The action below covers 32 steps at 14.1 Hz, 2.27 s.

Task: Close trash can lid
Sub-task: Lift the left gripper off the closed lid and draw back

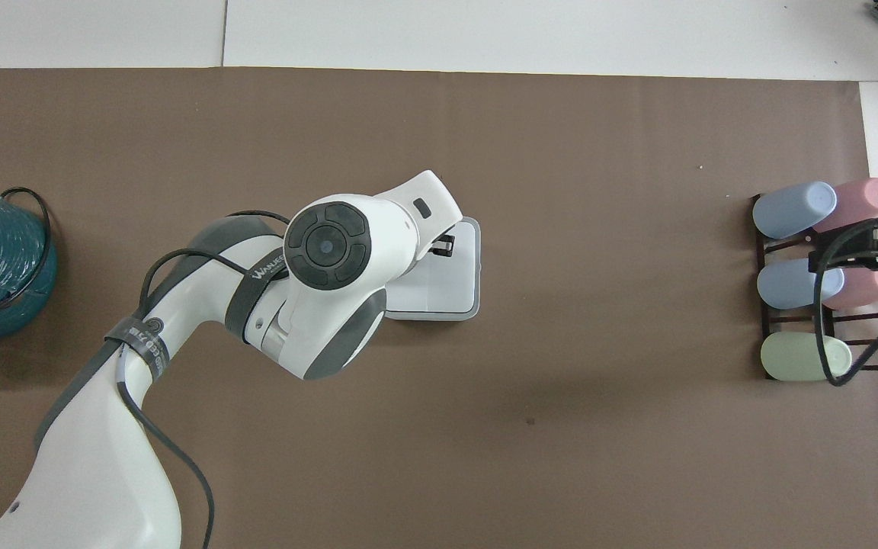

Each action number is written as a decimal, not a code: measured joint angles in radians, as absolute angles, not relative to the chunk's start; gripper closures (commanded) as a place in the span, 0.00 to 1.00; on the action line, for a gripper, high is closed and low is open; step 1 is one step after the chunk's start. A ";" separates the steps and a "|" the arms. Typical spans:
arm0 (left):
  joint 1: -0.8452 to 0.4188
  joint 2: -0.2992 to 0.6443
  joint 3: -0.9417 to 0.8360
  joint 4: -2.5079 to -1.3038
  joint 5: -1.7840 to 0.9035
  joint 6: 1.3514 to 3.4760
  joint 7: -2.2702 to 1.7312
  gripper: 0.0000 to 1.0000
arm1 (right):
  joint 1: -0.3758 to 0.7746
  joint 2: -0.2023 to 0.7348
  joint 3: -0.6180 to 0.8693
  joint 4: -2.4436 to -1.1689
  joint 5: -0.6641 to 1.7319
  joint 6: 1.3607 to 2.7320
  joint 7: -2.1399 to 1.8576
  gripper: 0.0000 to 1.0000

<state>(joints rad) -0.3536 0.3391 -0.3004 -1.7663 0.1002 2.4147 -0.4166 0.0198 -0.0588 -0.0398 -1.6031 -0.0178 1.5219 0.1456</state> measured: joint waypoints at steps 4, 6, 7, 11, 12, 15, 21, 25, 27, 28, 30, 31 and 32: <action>-0.363 0.351 -0.301 -1.764 0.102 2.454 -0.415 1.00 | 0.020 -0.059 -0.040 -1.603 -0.018 1.522 0.146 0.00; -0.366 0.356 -0.302 -1.757 0.102 2.455 -0.415 1.00 | 0.020 -0.059 -0.040 -1.603 -0.018 1.522 0.146 0.00; -0.372 0.359 -0.302 -1.749 0.102 2.445 -0.415 1.00 | 0.020 -0.059 -0.040 -1.603 -0.018 1.522 0.146 0.00; -0.388 0.355 -0.308 -1.667 0.102 2.259 -0.415 1.00 | 0.020 -0.059 -0.040 -1.603 -0.018 1.522 0.146 0.00; -0.388 0.341 -0.308 -1.653 0.102 2.211 -0.415 1.00 | 0.020 -0.059 -0.040 -1.603 -0.018 1.522 0.146 0.00; -0.373 0.270 -0.297 -1.640 0.102 2.063 -0.415 0.03 | 0.020 -0.059 -0.040 -1.603 -0.018 1.522 0.146 0.00; -0.253 0.137 -0.287 -1.642 0.102 1.870 -0.315 0.00 | 0.020 -0.059 -0.040 -1.603 -0.018 1.522 0.146 0.00; -0.211 0.082 -0.286 -1.643 0.099 1.780 -0.296 0.00 | 0.020 -0.059 -0.040 -1.603 -0.018 1.522 0.146 0.00; -0.184 0.048 -0.286 -1.642 0.080 1.739 -0.292 0.00 | 0.020 -0.059 -0.040 -1.603 -0.018 1.522 0.146 0.00; -0.164 0.032 -0.286 -1.643 0.069 1.725 -0.271 0.00 | 0.020 -0.059 -0.040 -1.603 -0.018 1.522 0.146 0.00; -0.121 0.015 -0.284 -1.644 0.056 1.711 -0.208 0.00 | 0.020 -0.059 -0.040 -1.603 -0.018 1.522 0.146 0.00; -0.105 0.012 -0.279 -1.644 0.054 1.706 -0.180 0.00 | 0.020 -0.059 -0.040 -1.603 -0.018 1.522 0.146 0.00; -0.098 0.012 -0.263 -1.644 0.054 1.700 -0.153 0.00 | 0.020 -0.059 -0.040 -1.603 -0.018 1.522 0.146 0.00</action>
